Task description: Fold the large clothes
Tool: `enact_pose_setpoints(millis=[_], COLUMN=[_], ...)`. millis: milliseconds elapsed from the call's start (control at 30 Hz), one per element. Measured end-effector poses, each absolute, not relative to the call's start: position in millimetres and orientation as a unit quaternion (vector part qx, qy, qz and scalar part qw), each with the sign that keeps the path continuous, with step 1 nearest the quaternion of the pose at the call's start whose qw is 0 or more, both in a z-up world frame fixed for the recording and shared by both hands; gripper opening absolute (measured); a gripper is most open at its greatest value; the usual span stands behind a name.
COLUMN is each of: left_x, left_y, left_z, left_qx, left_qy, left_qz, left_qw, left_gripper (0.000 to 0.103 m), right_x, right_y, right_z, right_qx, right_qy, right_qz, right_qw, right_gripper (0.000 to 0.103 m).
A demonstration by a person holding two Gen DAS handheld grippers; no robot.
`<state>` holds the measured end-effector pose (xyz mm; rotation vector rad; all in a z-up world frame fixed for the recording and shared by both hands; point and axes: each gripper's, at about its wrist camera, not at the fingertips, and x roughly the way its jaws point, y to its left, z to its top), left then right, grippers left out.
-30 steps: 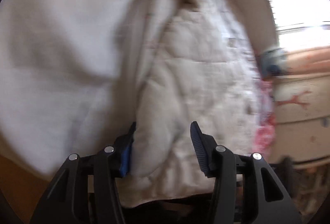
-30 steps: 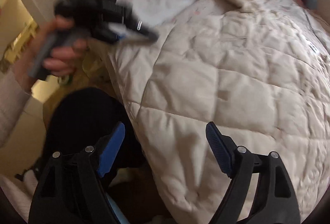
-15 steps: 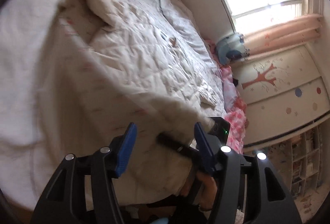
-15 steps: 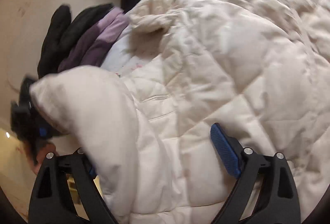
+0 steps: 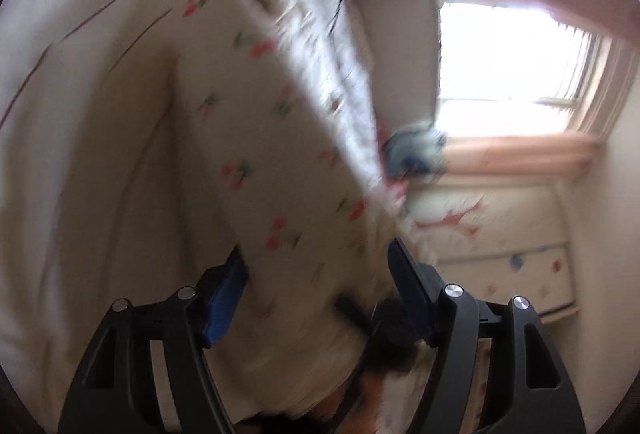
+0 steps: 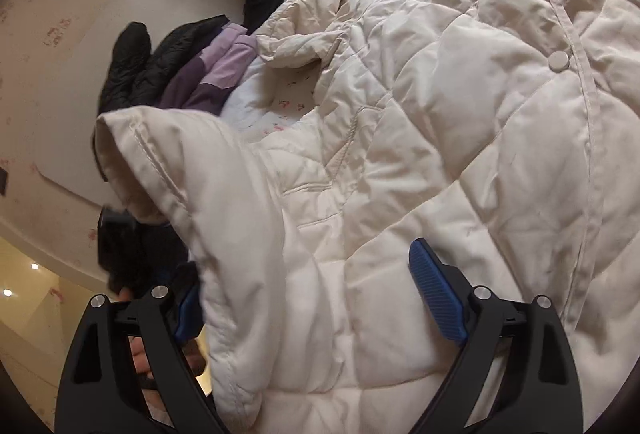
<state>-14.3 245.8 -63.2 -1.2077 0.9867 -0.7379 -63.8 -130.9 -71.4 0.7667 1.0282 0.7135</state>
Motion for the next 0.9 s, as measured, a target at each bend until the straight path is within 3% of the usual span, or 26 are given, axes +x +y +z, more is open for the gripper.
enact_pose_setpoints(millis=[100,200,300,433,633,800,900], left_x=[-10.2,-21.0,-49.4,-93.2,-83.4,-50.6,-45.3], left_y=[270.7,316.3,364.2,403.4,346.7,242.6,223.3], left_z=[-10.7,56.2,111.0,148.0,112.5,11.7,-51.6], left_qx=[-0.557,-0.543,-0.506,-0.457,-0.375,-0.276,-0.191], left_qy=[0.34,0.258,0.214,0.203,0.315,0.467,0.54], left_qz=[-0.356,-0.361,-0.331,-0.274,-0.266,-0.282,-0.222], left_qw=[0.669,0.713,0.767,0.822,0.83,0.791,0.789], left_gripper=[0.067,0.067,0.067,0.075,0.077,0.077,0.076], right_x=[-72.7,-80.1,-99.8,-104.6,-111.6,-147.1,-166.1], right_y=[-128.0,-83.3,-31.0,-3.8,-45.0,-182.9,-253.7], right_z=[-57.6,-56.3,-53.2,-63.2,-40.2,-0.6,-20.3], right_qx=[0.335,0.275,0.183,0.187,0.202,0.144,0.076], right_qy=[0.451,0.489,0.503,0.524,0.506,0.467,0.502], right_qz=[0.347,0.425,0.464,0.489,0.464,0.281,0.122], right_qw=[0.751,0.711,0.706,0.672,0.698,0.826,0.853], right_gripper=[0.094,0.096,0.096,0.097,0.097,0.097,0.097])
